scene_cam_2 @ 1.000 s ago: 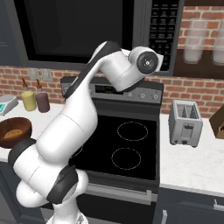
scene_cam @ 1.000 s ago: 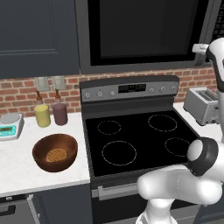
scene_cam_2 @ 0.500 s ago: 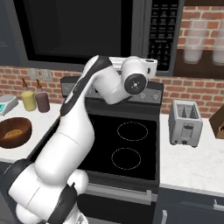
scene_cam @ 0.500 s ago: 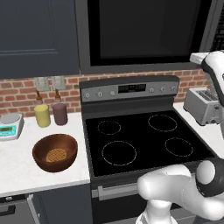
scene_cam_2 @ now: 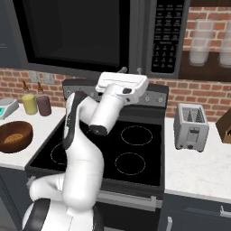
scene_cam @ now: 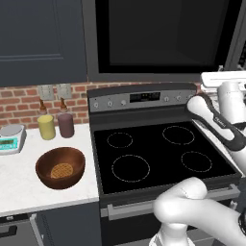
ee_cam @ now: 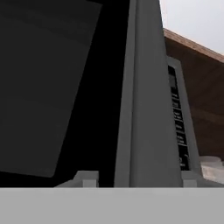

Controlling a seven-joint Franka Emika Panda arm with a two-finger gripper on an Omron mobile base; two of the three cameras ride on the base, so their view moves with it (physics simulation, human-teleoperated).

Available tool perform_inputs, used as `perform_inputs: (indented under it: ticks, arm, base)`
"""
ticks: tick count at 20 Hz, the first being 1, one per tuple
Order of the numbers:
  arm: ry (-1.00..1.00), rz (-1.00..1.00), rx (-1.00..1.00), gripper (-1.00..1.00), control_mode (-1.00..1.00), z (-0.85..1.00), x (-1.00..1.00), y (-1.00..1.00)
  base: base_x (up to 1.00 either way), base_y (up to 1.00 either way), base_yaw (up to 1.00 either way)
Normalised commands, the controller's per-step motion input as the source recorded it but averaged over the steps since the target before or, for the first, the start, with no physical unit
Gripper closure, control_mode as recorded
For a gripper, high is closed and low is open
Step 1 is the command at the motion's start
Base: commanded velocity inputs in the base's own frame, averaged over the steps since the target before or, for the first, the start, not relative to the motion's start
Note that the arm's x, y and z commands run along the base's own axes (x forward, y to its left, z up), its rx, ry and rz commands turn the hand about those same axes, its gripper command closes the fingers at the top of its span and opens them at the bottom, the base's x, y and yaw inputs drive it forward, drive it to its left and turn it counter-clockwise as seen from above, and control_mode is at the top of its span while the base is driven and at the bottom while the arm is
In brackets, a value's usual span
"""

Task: Open the microwave, place the bowl with waffle inside the microwave, then close the microwave door and turn it on.

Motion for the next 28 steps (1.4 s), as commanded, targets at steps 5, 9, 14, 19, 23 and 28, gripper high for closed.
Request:
perform_inputs:
  ticks: [5, 9, 14, 19, 23, 28]
  arm:
    - [0.39, 0.54, -0.35, 1.00, -1.00, 0.65, -0.63, 1.00]
    - [0.38, 0.56, -0.35, 1.00, -1.00, 0.73, -0.65, 1.00]
    - [0.32, 0.48, -0.45, 1.00, -1.00, 0.85, -0.96, 1.00]
    - [0.32, 0.42, -0.58, 1.00, -1.00, 0.91, -1.00, 1.00]
    - [0.28, 0.35, -0.66, 1.00, -1.00, 0.82, -1.00, 1.00]
    - [0.22, 0.29, -0.75, 1.00, -1.00, 0.79, -1.00, 1.00]
  base:
    - [0.00, 0.00, 0.00]
    - [0.00, 0.00, 0.00]
    - [0.00, 0.00, 0.00]
    - [0.00, 0.00, 0.00]
    - [0.00, 0.00, 0.00]
    - [0.00, 0.00, 0.00]
